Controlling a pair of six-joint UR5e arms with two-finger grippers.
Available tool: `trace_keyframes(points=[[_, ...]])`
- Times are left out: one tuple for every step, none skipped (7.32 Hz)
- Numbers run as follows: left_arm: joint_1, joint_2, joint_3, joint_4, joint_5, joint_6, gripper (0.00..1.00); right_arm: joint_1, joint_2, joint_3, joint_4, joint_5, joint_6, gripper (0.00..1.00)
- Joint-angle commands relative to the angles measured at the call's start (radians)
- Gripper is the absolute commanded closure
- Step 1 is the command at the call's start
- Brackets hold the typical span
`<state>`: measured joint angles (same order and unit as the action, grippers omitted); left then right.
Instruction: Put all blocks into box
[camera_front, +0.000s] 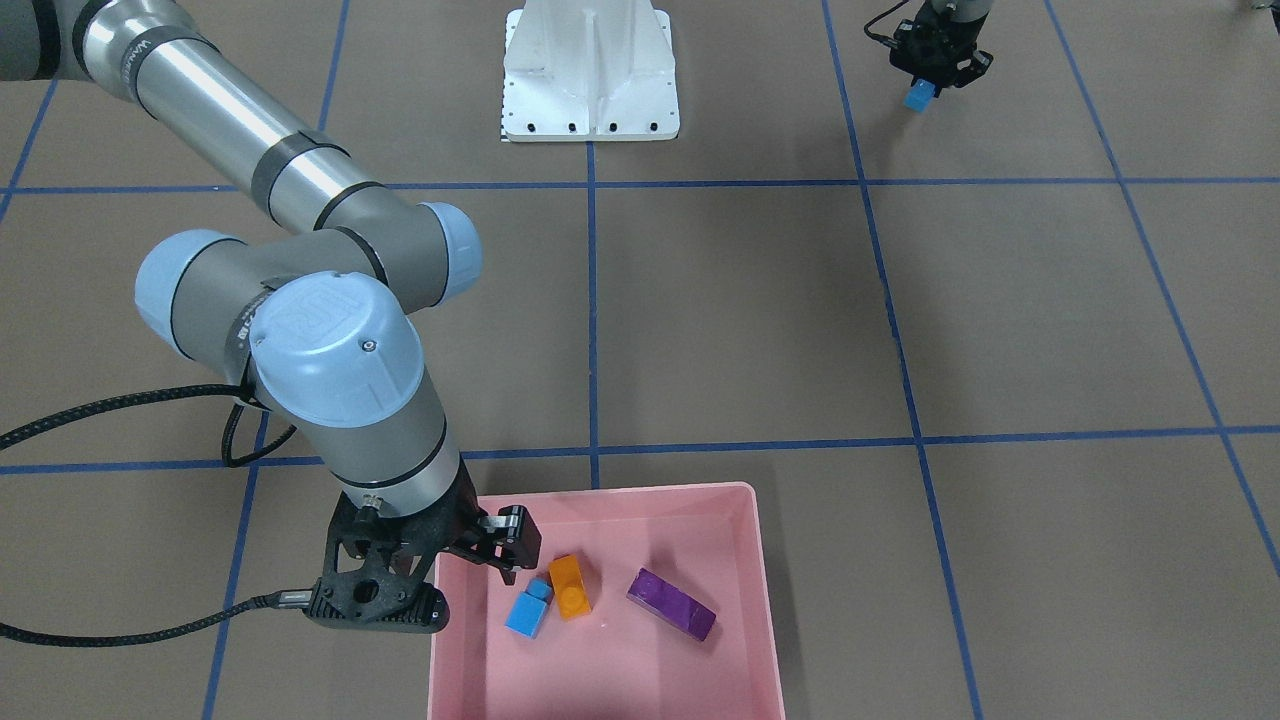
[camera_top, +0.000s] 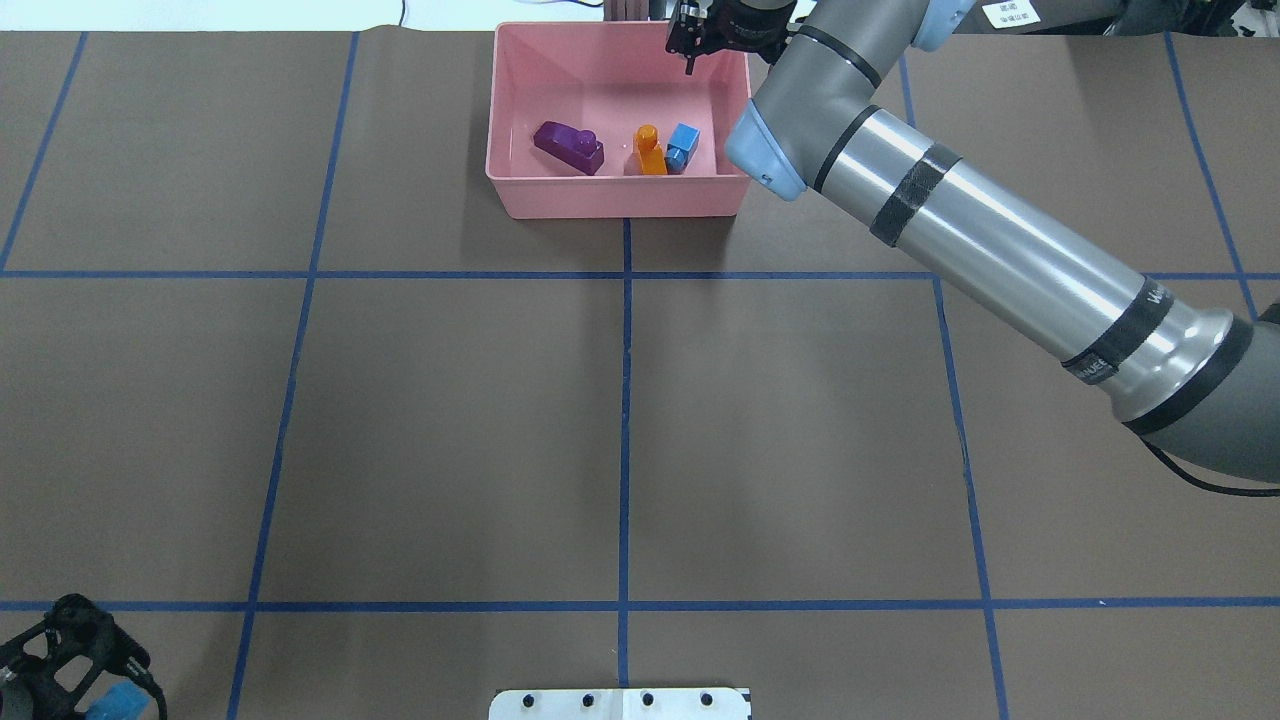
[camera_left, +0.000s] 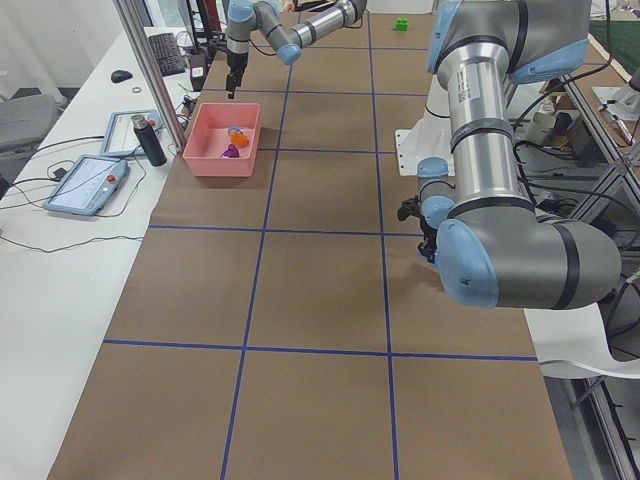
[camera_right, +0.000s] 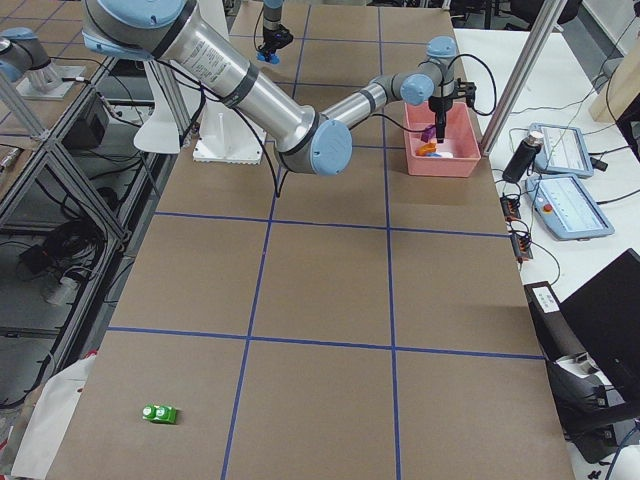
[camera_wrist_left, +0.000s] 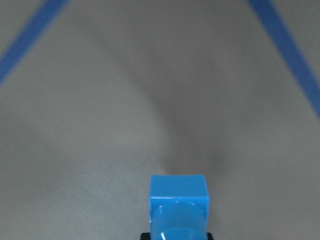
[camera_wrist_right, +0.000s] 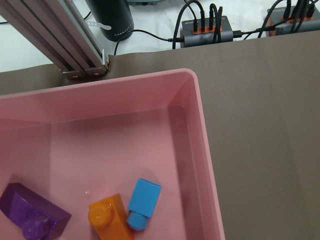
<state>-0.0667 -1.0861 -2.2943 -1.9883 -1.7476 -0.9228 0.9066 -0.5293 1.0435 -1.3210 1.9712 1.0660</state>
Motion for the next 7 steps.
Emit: trace_keyframes(points=[[-0.128,-0.207,-0.017,0.006,0.000,-0.170,1.00,0.002,-0.003,0.001,0.000,0.000,-0.001,0.00],[-0.210,-0.321,-0.014,0.008,0.002,-0.197,1.00,0.002,-0.006,0.001,0.000,-0.002,-0.007,0.00],[-0.281,-0.416,0.005,0.012,0.003,-0.199,1.00,0.003,-0.008,0.003,0.000,0.000,-0.017,0.00],[-0.367,-0.504,0.042,0.014,0.002,-0.197,1.00,0.005,-0.023,0.021,0.000,0.000,-0.024,0.00],[-0.445,-0.617,0.091,0.023,0.003,-0.200,1.00,0.006,-0.032,0.029,0.000,0.000,-0.038,0.00],[-0.503,-0.699,0.151,0.022,0.007,-0.200,1.00,0.011,-0.035,0.029,-0.001,0.000,-0.047,0.00],[-0.571,-0.801,0.232,0.023,0.008,-0.205,1.00,0.012,-0.043,0.032,-0.001,0.002,-0.057,0.00]])
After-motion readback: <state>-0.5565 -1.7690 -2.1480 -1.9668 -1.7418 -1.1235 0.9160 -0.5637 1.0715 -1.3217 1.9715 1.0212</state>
